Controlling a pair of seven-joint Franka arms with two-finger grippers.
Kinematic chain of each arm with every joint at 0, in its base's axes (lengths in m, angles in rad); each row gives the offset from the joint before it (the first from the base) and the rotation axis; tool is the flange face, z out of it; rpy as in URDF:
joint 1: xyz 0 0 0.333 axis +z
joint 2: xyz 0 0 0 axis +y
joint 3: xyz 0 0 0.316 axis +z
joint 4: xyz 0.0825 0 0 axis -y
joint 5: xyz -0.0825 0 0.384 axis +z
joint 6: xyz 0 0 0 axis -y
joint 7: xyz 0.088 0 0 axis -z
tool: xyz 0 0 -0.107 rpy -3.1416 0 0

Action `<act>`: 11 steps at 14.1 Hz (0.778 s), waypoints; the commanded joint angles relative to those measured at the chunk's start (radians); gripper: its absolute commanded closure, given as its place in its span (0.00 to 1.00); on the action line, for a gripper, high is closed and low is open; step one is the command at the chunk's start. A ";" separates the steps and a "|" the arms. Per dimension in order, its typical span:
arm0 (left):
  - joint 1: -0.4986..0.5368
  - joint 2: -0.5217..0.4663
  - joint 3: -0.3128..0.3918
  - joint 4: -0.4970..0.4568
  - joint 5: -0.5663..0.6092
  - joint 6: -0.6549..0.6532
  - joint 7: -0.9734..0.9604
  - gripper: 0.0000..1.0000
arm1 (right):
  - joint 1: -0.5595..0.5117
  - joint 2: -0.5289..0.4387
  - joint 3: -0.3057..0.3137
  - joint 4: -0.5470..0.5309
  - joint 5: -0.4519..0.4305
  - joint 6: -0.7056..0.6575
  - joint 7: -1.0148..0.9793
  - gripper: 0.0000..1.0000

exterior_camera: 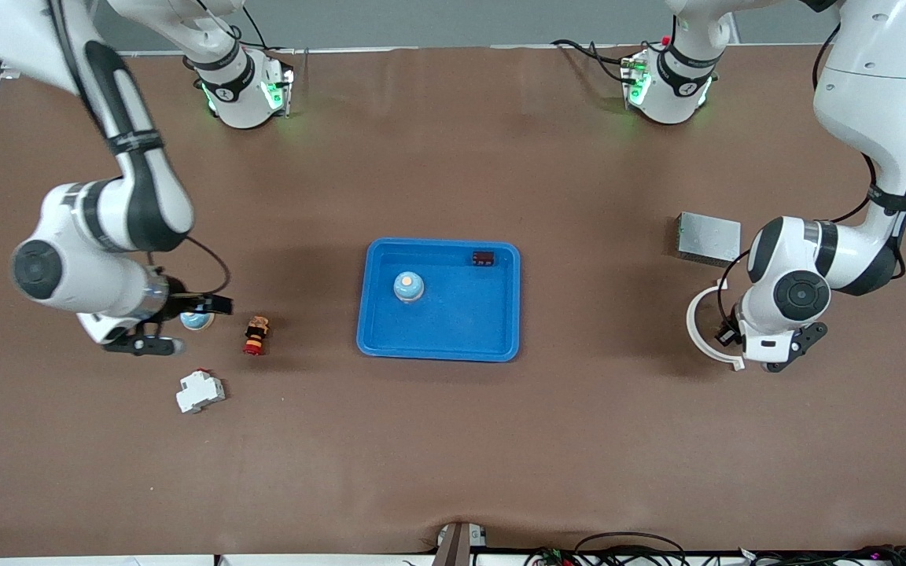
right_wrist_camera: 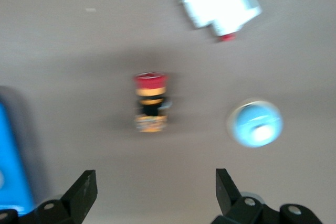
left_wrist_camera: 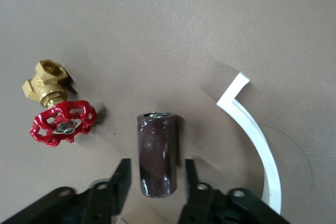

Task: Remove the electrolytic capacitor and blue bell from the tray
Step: 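Release the capacitor with the left gripper while the right gripper releases the bell, then grasp the second capacitor and second bell in the tray with both grippers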

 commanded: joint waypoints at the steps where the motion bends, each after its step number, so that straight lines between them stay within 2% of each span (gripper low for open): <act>1: 0.002 -0.063 -0.023 -0.003 0.010 -0.030 -0.011 0.00 | 0.098 0.004 -0.007 0.004 0.009 0.013 0.204 0.00; 3: 0.002 -0.097 -0.104 0.007 0.000 -0.108 -0.039 0.00 | 0.170 0.004 -0.007 0.001 0.044 0.042 0.303 0.00; 6: -0.002 -0.099 -0.265 0.061 -0.047 -0.202 -0.235 0.00 | 0.268 0.010 -0.008 -0.025 0.046 0.122 0.474 0.00; 8: -0.008 -0.094 -0.367 0.069 -0.050 -0.205 -0.322 0.00 | 0.319 0.014 -0.008 -0.054 0.046 0.205 0.552 0.00; 10: -0.030 -0.050 -0.456 0.089 -0.047 -0.192 -0.332 0.00 | 0.369 0.046 -0.008 -0.056 0.046 0.258 0.635 0.00; 11: -0.062 -0.024 -0.467 0.122 -0.047 -0.188 -0.333 0.00 | 0.395 0.059 -0.010 -0.056 0.044 0.283 0.670 0.00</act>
